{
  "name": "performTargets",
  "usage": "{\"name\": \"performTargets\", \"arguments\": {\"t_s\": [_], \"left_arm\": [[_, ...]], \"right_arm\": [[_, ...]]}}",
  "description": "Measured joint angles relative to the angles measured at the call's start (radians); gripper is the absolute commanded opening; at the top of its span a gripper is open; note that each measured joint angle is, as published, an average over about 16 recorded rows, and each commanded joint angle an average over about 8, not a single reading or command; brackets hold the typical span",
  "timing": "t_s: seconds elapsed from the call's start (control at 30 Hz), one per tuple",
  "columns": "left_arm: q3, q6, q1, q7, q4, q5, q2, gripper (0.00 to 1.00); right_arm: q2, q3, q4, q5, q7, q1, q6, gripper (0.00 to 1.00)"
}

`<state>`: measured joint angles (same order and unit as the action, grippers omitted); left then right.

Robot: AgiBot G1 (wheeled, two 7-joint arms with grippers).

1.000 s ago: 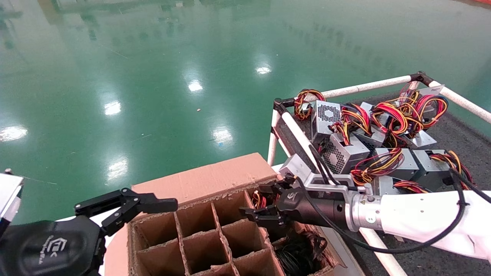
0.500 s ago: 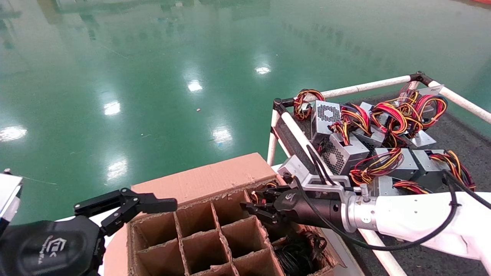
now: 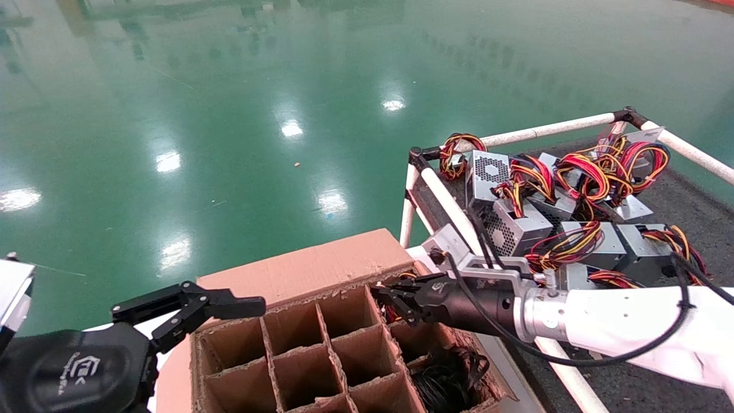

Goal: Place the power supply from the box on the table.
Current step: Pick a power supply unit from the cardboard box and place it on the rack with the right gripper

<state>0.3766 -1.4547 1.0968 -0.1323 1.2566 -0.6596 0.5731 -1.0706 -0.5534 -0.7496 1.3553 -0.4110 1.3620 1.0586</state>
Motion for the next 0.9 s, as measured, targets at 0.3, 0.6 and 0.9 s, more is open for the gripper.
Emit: {"name": "performTargets", "arguments": {"t_s": [0.3, 0.6, 0.9], "left_arm": [[0.0, 0.0, 0.0, 0.0, 0.0, 0.0, 0.0, 1.0], [0.0, 0.0, 0.0, 0.0, 0.0, 0.0, 0.0, 1.0], [0.0, 0.0, 0.0, 0.0, 0.0, 0.0, 0.0, 1.0]], "right_arm": [[0.037, 0.059, -0.048, -0.102, -0.122, -0.04, -0.01, 0.0], [0.08, 0.13, -0.143, -0.211, -0.252, -0.058, -0.037, 0.0], [0.154, 0.204, -0.289, -0.304, -0.396, -0.021, -0.071, 0.0]]}}
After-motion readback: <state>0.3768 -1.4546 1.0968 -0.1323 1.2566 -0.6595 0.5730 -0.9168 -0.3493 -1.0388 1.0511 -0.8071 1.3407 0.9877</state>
